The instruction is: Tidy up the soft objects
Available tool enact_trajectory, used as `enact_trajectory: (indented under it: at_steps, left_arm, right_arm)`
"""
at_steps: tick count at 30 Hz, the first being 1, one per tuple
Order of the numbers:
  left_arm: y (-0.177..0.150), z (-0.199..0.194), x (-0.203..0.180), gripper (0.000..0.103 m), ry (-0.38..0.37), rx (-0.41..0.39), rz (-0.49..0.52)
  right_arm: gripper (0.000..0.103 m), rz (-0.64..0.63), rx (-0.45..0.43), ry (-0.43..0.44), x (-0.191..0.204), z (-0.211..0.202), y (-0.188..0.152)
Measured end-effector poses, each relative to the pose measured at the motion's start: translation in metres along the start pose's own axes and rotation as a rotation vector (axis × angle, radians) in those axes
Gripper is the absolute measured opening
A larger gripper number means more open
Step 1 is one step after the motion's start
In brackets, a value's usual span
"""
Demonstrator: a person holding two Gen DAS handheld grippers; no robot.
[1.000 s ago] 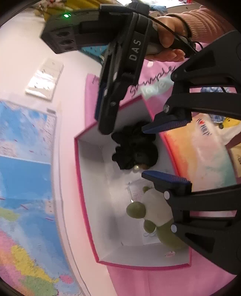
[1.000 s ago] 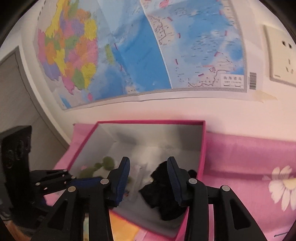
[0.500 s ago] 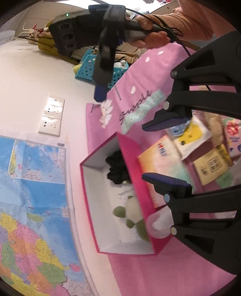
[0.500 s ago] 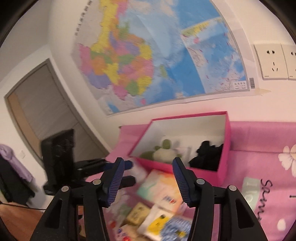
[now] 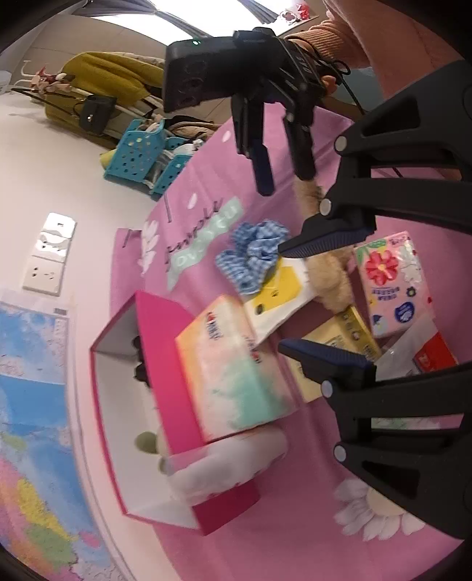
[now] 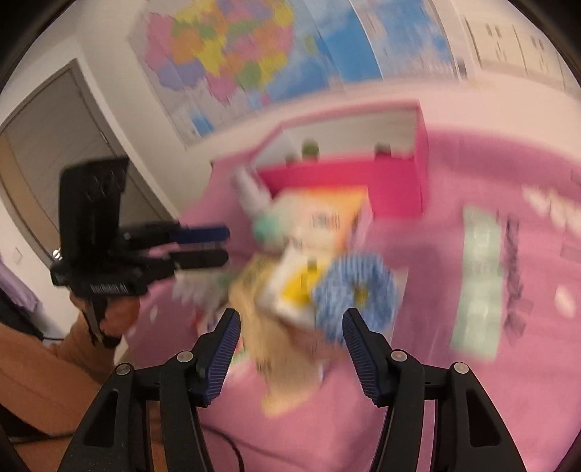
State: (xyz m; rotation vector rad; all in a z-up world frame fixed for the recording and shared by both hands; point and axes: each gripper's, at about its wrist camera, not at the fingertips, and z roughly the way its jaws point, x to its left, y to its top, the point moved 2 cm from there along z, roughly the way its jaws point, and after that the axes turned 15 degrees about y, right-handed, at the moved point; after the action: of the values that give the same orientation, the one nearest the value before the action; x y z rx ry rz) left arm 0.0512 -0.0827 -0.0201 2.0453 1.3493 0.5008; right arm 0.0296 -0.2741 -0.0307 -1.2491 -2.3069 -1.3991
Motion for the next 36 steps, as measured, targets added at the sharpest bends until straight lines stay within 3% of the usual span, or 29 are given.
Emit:
enact_trajectory:
  at_steps: [5,13,17,20,36]
  left_arm:
    - [-0.009,0.007,-0.007,0.048,-0.011,0.028,0.018]
    - [-0.016,0.018,-0.011,0.048,-0.03,0.067,0.03]
    - [-0.019,0.024,-0.014,0.048,-0.034,0.087,0.032]
    - [-0.018,0.025,-0.014,0.048,-0.045,0.088,0.025]
    - [-0.027,0.028,-0.025,0.048,-0.056,0.132,0.055]
  right_arm:
    - [0.06,0.063,0.06,0.018,-0.012,0.02,-0.027]
    - [0.057,0.095,0.062,0.041,-0.015,0.034,-0.039]
    - [0.047,0.105,0.04,0.037,-0.016,0.031,-0.042]
    - [0.032,0.104,0.025,0.024,-0.016,0.026,-0.042]
    - [0.027,0.125,-0.074,-0.005,-0.037,0.019,-0.017]
